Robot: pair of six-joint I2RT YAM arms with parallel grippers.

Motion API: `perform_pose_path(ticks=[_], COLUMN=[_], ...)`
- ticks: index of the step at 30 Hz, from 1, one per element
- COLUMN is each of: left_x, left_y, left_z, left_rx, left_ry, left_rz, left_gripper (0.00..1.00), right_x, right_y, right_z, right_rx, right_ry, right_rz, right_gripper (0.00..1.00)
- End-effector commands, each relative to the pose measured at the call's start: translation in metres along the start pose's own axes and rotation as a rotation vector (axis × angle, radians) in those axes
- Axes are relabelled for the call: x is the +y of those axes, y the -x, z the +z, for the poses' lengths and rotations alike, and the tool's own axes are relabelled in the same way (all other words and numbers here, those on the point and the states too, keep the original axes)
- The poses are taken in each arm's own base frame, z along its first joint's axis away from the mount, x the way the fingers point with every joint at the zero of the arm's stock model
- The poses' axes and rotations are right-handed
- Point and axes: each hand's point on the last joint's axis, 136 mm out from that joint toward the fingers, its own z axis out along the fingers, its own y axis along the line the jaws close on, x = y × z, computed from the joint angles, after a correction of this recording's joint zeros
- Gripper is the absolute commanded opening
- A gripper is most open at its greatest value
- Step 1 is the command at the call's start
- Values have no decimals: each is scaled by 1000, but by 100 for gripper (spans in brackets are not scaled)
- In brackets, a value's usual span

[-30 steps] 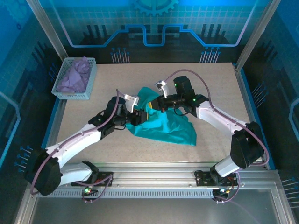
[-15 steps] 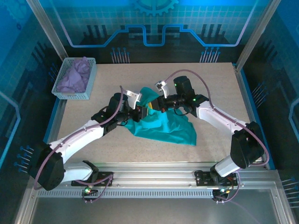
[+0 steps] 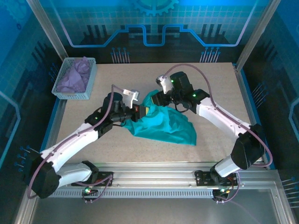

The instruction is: Fold the inside-out t-shirt

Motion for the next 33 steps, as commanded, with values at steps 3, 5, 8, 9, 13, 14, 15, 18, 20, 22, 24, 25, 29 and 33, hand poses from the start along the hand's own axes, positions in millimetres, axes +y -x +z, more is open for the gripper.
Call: perform_pose_path(ticks=[3, 5, 8, 9, 13, 14, 15, 18, 20, 22, 24, 25, 29, 33], left_x=[-21, -19, -17, -16, -16, -16, -16, -17, -16, -14, -13, -12, -10, -8], left_y=[11, 12, 13, 13, 14, 13, 13, 14, 17, 22, 29, 33, 43, 51], left_z=[-15, -16, -17, -16, -16, -15, -15, -15, -16, -18, -20, -21, -25, -28], left_rx=[-43, -59, -69, -71, -80, -81, -82, -85, -95, -113, -134, -141, -143, -139], left_ry=[-82, -73, -66, -61, -66, -70, -73, -76, -67, -59, -68, -78, -127, -163], left_rz=[-189, -202, -207, -209, -214, -215, -213, -211, -216, -234, -267, -281, -347, -384], left_gripper=[0, 0, 0, 0, 0, 0, 0, 0, 0, 0, 0, 0, 0, 0], right_x=[-7, 11, 37, 44, 64, 65, 69, 69, 65, 57, 47, 44, 34, 26], right_y=[-10, -20, -36, -40, -45, -53, -53, -48, -53, -64, -79, -83, -100, -112], right_z=[-49, -61, -73, -75, -66, -55, -47, -26, -11, -1, 8, 11, 17, 19], right_rx=[-61, -115, -175, -189, -232, -218, -220, -223, -200, -170, -147, -141, -121, -88], right_ry=[-205, -149, -71, -51, -1, 9, 20, 15, -1, -29, -60, -67, -92, -125], right_rz=[-138, -170, -183, -181, -178, -175, -174, -159, -158, -155, -143, -141, -152, -199], right_gripper=[45, 48, 52, 52, 54, 54, 54, 51, 41, 25, 11, 7, 0, 4])
